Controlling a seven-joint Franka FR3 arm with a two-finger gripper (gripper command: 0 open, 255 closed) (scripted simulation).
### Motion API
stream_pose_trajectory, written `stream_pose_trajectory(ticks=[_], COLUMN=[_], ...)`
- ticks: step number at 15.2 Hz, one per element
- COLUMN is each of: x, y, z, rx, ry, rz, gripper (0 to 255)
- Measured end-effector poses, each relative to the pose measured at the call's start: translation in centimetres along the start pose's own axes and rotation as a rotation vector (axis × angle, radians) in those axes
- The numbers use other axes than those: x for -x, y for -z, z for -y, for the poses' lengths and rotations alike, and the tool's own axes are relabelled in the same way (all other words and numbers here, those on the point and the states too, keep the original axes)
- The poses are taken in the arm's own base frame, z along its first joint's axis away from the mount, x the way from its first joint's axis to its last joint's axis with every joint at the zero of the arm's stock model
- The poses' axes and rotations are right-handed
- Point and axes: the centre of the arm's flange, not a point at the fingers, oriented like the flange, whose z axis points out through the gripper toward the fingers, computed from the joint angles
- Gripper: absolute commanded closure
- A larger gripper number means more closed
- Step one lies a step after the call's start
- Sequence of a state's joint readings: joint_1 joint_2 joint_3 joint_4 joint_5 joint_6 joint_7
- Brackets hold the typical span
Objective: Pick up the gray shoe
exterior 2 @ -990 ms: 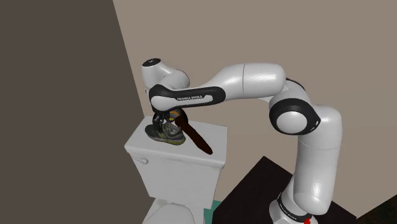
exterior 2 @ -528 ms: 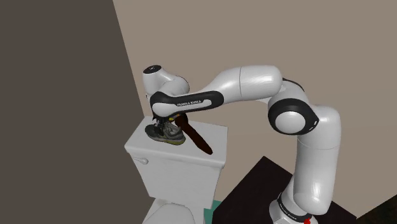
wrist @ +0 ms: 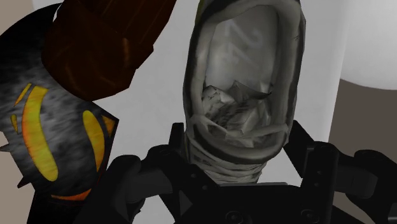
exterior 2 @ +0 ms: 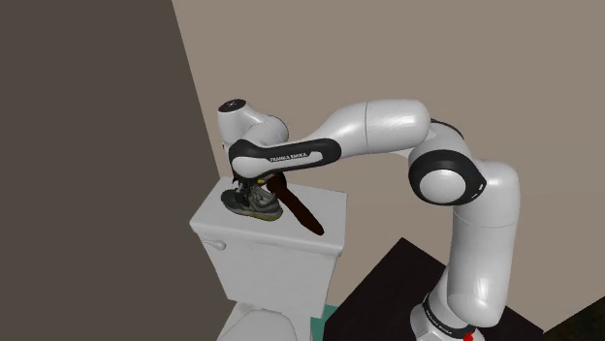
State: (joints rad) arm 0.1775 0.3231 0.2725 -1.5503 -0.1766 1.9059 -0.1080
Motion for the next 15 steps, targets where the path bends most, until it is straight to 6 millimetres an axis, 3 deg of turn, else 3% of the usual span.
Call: stream_pose_trajectory(ticks=[5,15], x=[-0.1,-0.2], y=[1.3,6.7], z=[-0.1,-0.6], rx=[-0.001,-0.001], ry=[0.001,0.000], rz=[0.004,0.004], gripper=[255,255])
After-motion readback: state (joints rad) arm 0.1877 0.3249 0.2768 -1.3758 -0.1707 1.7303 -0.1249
